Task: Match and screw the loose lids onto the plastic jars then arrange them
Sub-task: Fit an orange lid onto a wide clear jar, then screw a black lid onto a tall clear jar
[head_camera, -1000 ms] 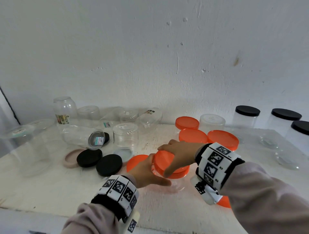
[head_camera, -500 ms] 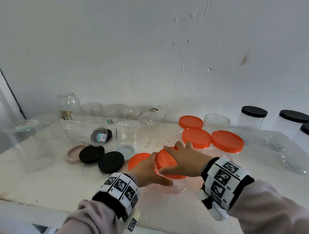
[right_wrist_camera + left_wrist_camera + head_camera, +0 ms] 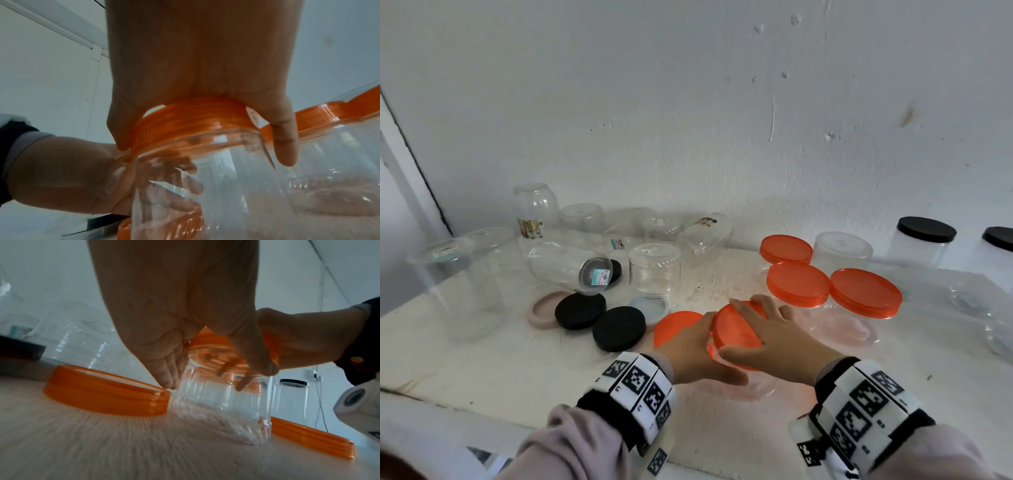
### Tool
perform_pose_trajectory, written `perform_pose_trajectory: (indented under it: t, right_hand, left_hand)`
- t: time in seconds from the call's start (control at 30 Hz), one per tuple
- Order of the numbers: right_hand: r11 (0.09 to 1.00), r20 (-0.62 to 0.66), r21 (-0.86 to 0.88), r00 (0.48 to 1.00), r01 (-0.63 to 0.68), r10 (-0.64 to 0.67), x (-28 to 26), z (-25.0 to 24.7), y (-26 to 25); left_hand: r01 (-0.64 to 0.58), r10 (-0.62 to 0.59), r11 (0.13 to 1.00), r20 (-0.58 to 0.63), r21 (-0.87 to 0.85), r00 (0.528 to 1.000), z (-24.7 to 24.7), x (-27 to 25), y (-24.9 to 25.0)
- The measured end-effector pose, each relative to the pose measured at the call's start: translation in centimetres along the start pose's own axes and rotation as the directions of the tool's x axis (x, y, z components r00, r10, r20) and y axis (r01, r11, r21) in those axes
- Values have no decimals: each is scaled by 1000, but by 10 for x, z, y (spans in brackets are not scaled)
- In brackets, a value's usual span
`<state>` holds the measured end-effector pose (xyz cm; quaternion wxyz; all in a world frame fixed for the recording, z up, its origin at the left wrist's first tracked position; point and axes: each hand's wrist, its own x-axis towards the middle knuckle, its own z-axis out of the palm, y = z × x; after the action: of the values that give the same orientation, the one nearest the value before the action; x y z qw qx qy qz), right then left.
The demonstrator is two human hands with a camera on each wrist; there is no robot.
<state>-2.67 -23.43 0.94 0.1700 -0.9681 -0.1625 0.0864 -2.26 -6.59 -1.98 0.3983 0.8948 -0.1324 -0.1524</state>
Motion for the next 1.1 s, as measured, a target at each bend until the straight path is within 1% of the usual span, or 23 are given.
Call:
perform_pose_trajectory:
  t: [0.07,0.13,0.27,0.37,0.43,0.5,0.57,0.6,0.7,0.8,0.93,1.03,1.1]
  right_hand:
    - [1000,-9,5,1000,4,-4,0,2,1]
    - [1000,-22,15,1000,6,-5,0,4,3]
    - [1000,1,18,1000,8,-8,-2,4,5]
    - [999,59,39,998,28,-30,-6,-1,4]
    - [997,99,71,994,36,-43,-9,-9,2]
    - [998,133,48,990,29,-35,-11,-21,-3]
    - [1000,123,16,992,18,-20,-7,-34,-10]
    - [1000,92,11,996,16,-17,-3,-41,-14]
    - [999,-39,35,999,-9,11,25,-54,-27]
    - [993,-133,49,985,-104,109,67,-50,-34]
    - [966,-173,46,950,-255,259,113,-38,-31]
    - [944,-199,42,923,-327,329,133,-33,-26]
    - [930,-204,40,908,-365,366,142,-32,-24]
  left_hand:
    - [-19,18,998,20,64,1000,-3,0,0]
    - [-33,27,984,33,176,999,-12,0,-1]
    - [-21,28,952,-18,306,999,-46,-6,-17]
    - [37,-15,904,-54,426,998,-73,-13,-39]
    - [92,-69,842,-63,532,996,-85,-17,-58]
    - [127,-130,785,-40,606,991,-92,-21,-75]
    - [144,-180,763,-7,630,984,-95,-25,-88]
    - [144,-189,760,4,633,982,-96,-26,-91]
    - [116,-158,750,6,651,987,-101,-26,-93]
    - [88,-133,737,17,671,991,-108,-24,-92]
    - [58,-122,744,50,666,991,-114,-21,-92]
    - [28,-103,758,78,652,992,-119,-20,-93]
    - [6,-89,784,102,620,991,-122,-22,-96]
